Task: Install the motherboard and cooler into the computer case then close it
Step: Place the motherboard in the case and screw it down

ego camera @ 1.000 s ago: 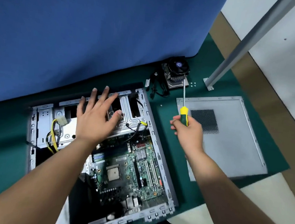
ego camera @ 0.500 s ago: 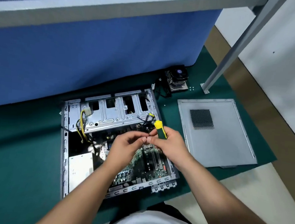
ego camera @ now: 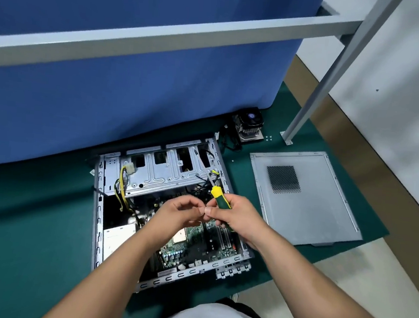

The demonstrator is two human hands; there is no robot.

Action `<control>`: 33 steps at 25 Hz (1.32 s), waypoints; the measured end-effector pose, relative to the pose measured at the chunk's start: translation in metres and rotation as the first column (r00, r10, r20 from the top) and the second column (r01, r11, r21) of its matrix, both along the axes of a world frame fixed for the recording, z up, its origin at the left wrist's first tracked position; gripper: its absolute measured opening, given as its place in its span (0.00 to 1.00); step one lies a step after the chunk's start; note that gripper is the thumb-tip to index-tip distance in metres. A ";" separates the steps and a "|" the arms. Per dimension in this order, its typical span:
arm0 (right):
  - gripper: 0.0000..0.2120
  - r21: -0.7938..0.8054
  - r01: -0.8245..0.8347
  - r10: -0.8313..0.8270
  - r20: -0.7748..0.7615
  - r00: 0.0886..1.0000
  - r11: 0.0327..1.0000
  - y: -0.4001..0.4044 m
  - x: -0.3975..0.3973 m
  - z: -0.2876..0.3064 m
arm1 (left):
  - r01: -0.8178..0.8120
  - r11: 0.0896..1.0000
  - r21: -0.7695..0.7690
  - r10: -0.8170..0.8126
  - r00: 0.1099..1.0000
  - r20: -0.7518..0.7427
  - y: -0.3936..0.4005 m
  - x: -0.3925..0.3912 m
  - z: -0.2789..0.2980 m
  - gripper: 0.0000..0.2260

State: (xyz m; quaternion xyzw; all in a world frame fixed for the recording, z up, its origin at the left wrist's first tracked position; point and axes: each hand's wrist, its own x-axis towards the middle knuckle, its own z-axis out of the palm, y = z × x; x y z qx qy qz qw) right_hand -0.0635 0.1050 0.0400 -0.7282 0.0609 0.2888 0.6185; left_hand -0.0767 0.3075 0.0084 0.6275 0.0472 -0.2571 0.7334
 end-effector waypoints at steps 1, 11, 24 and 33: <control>0.06 -0.007 0.016 -0.016 -0.001 1.000 1.000 0.001 -0.002 -0.001 | -0.108 0.988 -0.106 0.099 0.991 -0.088 -0.002 0.001 0.000 0.03; 0.17 -0.114 -0.055 0.052 -0.022 0.998 0.992 -0.027 0.001 0.010 | -0.770 0.578 -0.269 0.603 0.625 -0.495 0.002 0.003 0.008 0.01; 0.13 0.394 0.592 -0.589 -0.145 0.795 0.703 -0.023 -0.010 -0.008 | -0.821 0.401 -0.406 0.532 0.570 -0.627 -0.007 -0.011 0.016 0.05; 0.12 0.386 0.564 -0.576 -0.097 0.812 0.730 -0.023 -0.017 -0.004 | -0.825 0.387 -0.411 0.494 0.562 -0.663 -0.007 -0.016 0.014 0.08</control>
